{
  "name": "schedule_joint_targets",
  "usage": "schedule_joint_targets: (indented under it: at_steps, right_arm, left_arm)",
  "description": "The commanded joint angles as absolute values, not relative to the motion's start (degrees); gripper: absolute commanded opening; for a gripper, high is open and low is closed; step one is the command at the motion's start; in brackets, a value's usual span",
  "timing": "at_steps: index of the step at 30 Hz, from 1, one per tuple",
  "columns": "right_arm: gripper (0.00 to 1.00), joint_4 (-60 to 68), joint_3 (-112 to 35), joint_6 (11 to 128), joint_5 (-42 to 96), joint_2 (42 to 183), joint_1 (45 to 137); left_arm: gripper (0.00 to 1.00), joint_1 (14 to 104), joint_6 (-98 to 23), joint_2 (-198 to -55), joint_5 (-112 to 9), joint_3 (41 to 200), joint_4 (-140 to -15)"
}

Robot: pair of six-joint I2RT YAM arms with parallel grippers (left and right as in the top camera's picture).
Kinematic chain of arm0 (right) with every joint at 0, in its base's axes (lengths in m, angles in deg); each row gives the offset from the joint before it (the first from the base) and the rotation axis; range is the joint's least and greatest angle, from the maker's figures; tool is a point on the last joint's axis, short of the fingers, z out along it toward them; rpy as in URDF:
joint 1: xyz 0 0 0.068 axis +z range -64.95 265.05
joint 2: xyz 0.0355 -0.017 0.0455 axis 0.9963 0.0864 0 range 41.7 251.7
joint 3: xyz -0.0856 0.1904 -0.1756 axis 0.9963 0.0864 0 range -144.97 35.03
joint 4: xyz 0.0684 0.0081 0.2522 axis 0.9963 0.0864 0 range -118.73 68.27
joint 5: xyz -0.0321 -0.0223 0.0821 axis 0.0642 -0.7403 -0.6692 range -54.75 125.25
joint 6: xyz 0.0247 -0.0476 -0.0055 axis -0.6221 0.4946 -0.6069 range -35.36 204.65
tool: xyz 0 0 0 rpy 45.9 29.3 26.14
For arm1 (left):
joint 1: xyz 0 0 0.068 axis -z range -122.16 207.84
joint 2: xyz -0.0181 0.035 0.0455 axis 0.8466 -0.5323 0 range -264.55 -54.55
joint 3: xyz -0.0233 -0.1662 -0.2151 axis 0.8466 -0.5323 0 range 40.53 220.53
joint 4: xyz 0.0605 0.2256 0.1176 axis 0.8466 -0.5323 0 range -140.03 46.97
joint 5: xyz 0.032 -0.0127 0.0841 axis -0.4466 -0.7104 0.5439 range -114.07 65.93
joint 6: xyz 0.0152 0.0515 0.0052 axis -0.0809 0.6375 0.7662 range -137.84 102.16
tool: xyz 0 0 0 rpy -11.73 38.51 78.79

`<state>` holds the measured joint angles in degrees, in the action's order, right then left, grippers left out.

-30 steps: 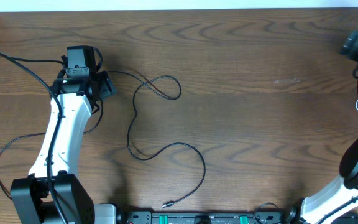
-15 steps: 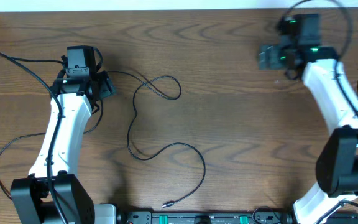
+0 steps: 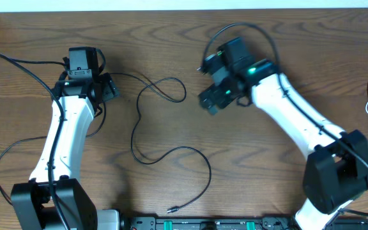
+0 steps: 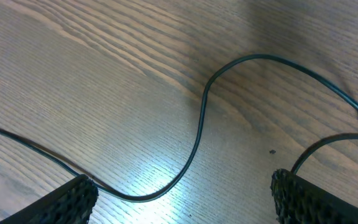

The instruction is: Untangle cables

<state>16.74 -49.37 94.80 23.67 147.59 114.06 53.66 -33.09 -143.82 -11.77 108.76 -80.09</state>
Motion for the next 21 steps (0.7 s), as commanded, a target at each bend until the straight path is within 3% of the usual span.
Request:
schedule_joint_targets:
  at_steps: [1, 16, 21]
  right_arm:
    - [0.99, 18.36, -49.62, 96.09, 22.58, 147.13, 118.04]
    - [0.99, 17.35, -49.59, 95.82, 19.98, 147.68, 134.10]
    - [0.99, 14.21, -49.59, 90.80, 21.44, 150.23, 137.12]
  left_arm:
    - [0.90, 53.46, -33.39, -144.26, -11.64, 109.09, -80.13]
    - [0.91, 53.46, -33.41, -144.26, -11.64, 109.09, -80.13]
    - [0.90, 53.46, -33.41, -144.26, -11.64, 109.09, -80.13]
